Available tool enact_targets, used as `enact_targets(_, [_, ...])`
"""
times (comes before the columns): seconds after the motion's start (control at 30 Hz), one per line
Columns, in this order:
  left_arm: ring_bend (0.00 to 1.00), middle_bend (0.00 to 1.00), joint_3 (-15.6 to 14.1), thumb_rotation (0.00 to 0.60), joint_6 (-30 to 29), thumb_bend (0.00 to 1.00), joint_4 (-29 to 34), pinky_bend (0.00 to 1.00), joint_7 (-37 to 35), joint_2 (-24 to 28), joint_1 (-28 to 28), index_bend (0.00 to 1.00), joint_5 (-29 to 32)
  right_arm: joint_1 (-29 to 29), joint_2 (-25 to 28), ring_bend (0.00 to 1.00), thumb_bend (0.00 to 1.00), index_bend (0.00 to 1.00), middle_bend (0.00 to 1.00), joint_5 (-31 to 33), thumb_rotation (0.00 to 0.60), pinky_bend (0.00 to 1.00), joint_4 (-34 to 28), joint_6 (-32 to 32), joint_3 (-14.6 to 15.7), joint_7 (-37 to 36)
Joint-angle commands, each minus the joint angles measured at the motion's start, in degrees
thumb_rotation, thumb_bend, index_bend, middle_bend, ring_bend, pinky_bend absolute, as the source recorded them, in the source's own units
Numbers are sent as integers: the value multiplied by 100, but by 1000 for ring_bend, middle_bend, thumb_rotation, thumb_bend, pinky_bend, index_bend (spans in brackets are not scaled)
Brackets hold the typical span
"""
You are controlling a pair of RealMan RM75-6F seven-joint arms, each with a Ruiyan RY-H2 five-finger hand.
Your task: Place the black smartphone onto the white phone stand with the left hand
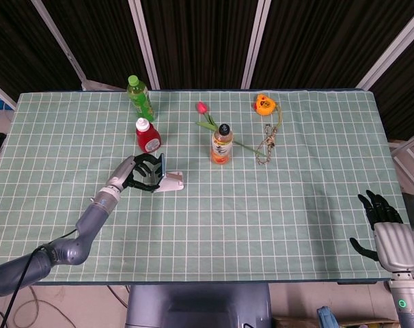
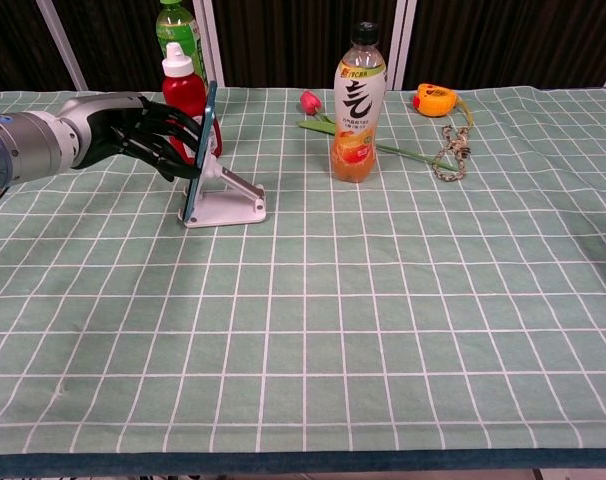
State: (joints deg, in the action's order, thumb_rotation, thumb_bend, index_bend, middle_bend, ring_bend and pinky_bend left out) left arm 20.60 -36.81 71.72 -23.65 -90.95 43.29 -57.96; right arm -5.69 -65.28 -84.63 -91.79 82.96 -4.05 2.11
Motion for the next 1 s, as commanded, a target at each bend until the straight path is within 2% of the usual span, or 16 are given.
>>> enact_targets(0.03, [380,585,-4,600,-2,275,-7,414,-32,9,-1,495,-38,0,1,0,322,96,15,0,600,186,0,0,0,1])
enact_targets(0.67, [377,582,-53,600,-124,275,-130,409,-145,-33,-23,492,-144,2,-2,0,323,96,15,-12,600,186,14,7,3,-21])
enact_targets(1.0, [241,460,-151,600,-157,272,-102,295,-94,1,-41,401,-245,4,-6,0,324,100,18,-15,600,186,16,12,3,-21])
